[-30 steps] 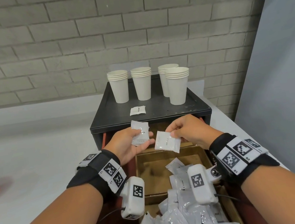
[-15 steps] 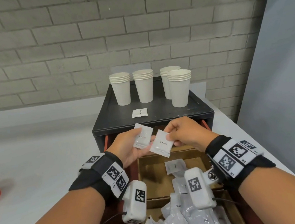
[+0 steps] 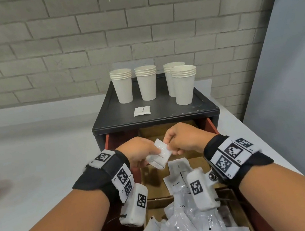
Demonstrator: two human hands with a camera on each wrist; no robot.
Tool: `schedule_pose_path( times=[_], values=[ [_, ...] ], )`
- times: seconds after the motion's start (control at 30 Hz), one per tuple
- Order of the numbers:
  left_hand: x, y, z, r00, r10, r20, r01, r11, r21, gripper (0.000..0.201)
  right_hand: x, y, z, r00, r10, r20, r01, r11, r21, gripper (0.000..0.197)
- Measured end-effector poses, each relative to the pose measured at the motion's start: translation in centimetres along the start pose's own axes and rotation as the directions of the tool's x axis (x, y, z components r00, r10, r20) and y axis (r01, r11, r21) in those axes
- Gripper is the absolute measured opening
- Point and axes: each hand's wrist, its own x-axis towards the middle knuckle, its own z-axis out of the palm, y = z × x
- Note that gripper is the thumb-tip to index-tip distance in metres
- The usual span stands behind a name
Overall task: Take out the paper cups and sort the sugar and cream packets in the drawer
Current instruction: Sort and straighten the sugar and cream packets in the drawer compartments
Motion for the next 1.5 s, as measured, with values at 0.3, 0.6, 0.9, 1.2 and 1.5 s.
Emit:
schedule_pose_path(
  times=[0.3,0.6,0.9,1.2,1.5],
  values=[
    [-0.7,-0.7,0.7,0.984,-0.122,-0.128,0.158,0.932,0.326,0.034,-3.9,-0.4,0.9,0.902,-0.049,0.428,0.279,0.823,-0.495,0.043],
    [-0.3,-2.0,1.9,0.938,-0.34,-0.07,0.346,0.894,0.284,0.043,-6.4,0.9,6.4,0.77,-0.04,0.636,0.543,0.565,-0.621,0.074],
    [-1.1,-1.8,1.5,0.942,-0.334,-0.037,0.335,0.919,0.206,0.053,-5.8,2.7,9.8,0.769,-0.044,0.638,0.63,0.218,-0.745,0.04],
    [-2.2,-0.6,1.2,0.985,-0.151,-0.078,0.167,0.949,0.267,0.045,-5.4,3.0,7.9,0.774,-0.119,0.622,0.587,0.503,-0.635,0.036],
    [-2.9,0.3,0.6,1.0,0.014,-0.024,-0.013,0.999,0.039,0.036,-5.0,2.5,2.8,0.873,-0.278,0.401,0.423,0.84,-0.338,0.027]
  ],
)
